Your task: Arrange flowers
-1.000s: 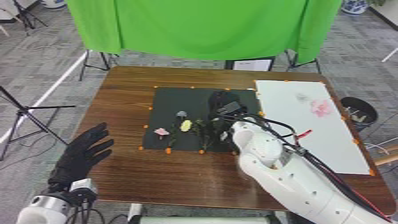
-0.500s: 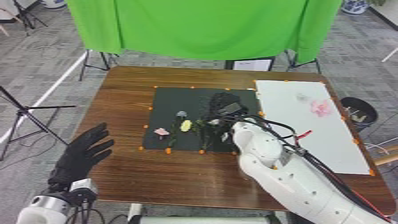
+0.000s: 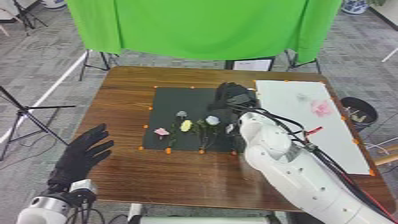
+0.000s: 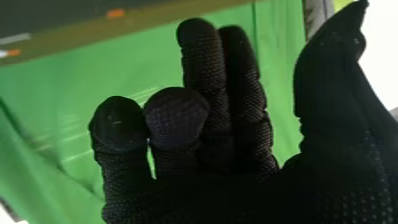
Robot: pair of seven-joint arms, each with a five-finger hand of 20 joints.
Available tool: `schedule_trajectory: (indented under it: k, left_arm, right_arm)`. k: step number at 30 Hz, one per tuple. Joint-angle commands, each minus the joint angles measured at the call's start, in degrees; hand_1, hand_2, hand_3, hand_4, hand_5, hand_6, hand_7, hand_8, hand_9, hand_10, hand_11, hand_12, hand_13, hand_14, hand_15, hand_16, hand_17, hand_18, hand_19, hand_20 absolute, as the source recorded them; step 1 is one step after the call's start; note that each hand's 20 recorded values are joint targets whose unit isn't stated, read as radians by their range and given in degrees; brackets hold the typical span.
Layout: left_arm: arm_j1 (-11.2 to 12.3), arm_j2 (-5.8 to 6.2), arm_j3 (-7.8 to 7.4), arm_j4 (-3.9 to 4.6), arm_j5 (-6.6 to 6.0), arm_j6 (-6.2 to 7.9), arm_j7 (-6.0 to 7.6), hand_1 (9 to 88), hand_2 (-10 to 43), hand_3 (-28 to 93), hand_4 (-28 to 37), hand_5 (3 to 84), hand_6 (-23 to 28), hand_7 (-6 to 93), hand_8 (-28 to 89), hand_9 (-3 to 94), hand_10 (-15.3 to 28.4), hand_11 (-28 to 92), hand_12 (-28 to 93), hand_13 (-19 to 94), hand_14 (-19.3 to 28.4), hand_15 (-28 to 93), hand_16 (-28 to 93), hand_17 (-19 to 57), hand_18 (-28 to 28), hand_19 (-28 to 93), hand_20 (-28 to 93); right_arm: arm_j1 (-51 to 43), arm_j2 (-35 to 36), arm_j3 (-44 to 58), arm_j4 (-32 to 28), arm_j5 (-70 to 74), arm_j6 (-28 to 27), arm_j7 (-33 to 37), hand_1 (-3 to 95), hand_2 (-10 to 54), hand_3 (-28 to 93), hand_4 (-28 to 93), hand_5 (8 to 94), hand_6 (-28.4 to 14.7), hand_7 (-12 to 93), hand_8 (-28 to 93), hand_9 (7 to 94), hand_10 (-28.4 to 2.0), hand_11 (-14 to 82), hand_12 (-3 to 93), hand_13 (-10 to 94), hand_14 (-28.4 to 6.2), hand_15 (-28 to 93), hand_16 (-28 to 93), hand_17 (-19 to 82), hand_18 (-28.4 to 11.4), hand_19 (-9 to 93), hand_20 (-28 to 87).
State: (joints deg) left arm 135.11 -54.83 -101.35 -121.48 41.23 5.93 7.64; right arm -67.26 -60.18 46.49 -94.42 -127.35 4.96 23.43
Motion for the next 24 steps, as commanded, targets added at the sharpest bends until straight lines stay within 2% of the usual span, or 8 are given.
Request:
schedule_trajectory:
  k: [1,6,7,10,14,18,21,24]
  left_arm:
    - [1.11,-0.58,-0.42,-0.43,0.07,0.23,0.13,27.0,-0.1,69,-24.9,30.5,4.4,19.9,-10,22.5,11.8,21,18,19,16.4,32,0,-9.4,23.8,42,8]
    - [1.82,-0.45,-0.93,-0.63,0.06,0.48,0.55,26.9,-0.1,70,-24.9,30.4,4.3,19.9,-10,22.5,11.8,21,18,19,16.3,32,0,-9.4,23.7,42,8]
    - [1.75,-0.35,-0.92,-0.61,0.06,0.45,0.51,26.9,-0.1,69,-25.0,30.4,4.3,19.9,-10,22.5,11.8,21,18,19,16.3,32,0,-9.4,23.7,42,8]
    - [1.8,-0.25,-1.0,-0.52,0.05,0.25,0.57,26.8,-0.1,70,-25.0,30.4,4.3,19.9,-10,22.5,11.8,21,18,19,16.2,32,0,-9.4,23.7,42,8]
    - [1.92,-0.26,-1.19,-0.59,0.11,0.15,0.55,26.8,-0.2,70,-24.8,30.4,4.3,19.9,-10,22.5,11.8,21,18,19,16.3,32,0,-9.4,23.7,42,8]
    - [1.94,-0.14,-1.27,-0.56,0.03,0.04,0.53,26.7,-0.3,70,-24.8,30.3,4.2,19.9,-10,22.4,11.8,21,18,19,16.3,32,0,-9.4,23.7,42,8]
    - [1.82,-0.05,-1.24,-0.56,0.01,-0.01,0.4,26.7,-0.3,70,-24.9,30.3,4.2,19.9,-10,22.4,11.7,21,18,19,16.2,32,0,-9.4,23.7,42,8]
    - [1.43,0.13,-1.0,-0.45,0.07,0.04,0.35,26.6,-0.3,70,-24.9,30.3,4.1,20.0,-10,22.4,11.8,21,18,19,16.2,32,0,-9.4,23.7,42,8]
  right_arm:
    - [1.17,10.56,6.76,-3.22,0.8,0.42,3.87,25.8,-9.5,87,-28,47.3,-3.5,32,-14,54.3,-12.4,30.1,25.3,61,-9.2,80,32,34,-20.1,92,56]
    - [0.2,17.64,12.2,-0.91,1.55,-9.89,10.95,24.7,-9.5,90,-28,26.4,-6.6,30,-13,29.8,-16.0,25.4,25.4,45,-12.1,81,24,28,-20.5,89,56]
    - [-0.28,18.73,13.2,-0.26,2.37,-11.49,11.93,24.6,-9.5,91,-28,22.5,-6.9,28,-11,26.5,-16.7,22.9,26.2,43,-12.7,82,22,27,-20.7,88,56]
    - [-2.41,21.11,15.95,1.63,3.34,-15.09,14.01,24.4,-9.5,91,-28,18.3,-8.0,24,-10,22.2,-18.1,17.8,26.8,40,-13.3,81,20,25,-21.0,86,57]
    - [-5.68,22.85,18.63,3.3,3.19,-15.48,14.21,24.4,-9.5,90,-28,16.7,-9.4,20,-8,21.3,-19.2,13.4,26.4,38,-13.3,81,18,23,-21.1,85,57]
    - [-7.14,23.2,19.39,4.62,3.63,-15.75,14.03,24.6,-9.5,90,-28,18.6,-9.5,21,-7,27.2,-19.9,11.0,23.5,43,-12.4,80,18,24,-21.6,84,57]
    - [-8.89,23.09,20.71,5.71,3.62,-14.98,9.77,25.4,-9.5,89,-28,22.6,-8.9,24,-9,33.9,-18.3,12.9,21.8,48,-10.5,80,19,27,-21.6,85,56]
    - [-9.55,23.0,20.2,6.86,2.68,-13.61,6.82,26.2,-9.5,89,-28,24.4,-8.6,27,-11,36.4,-16.5,15.5,20.6,51,-9.7,80,21,28,-21.4,87,56]
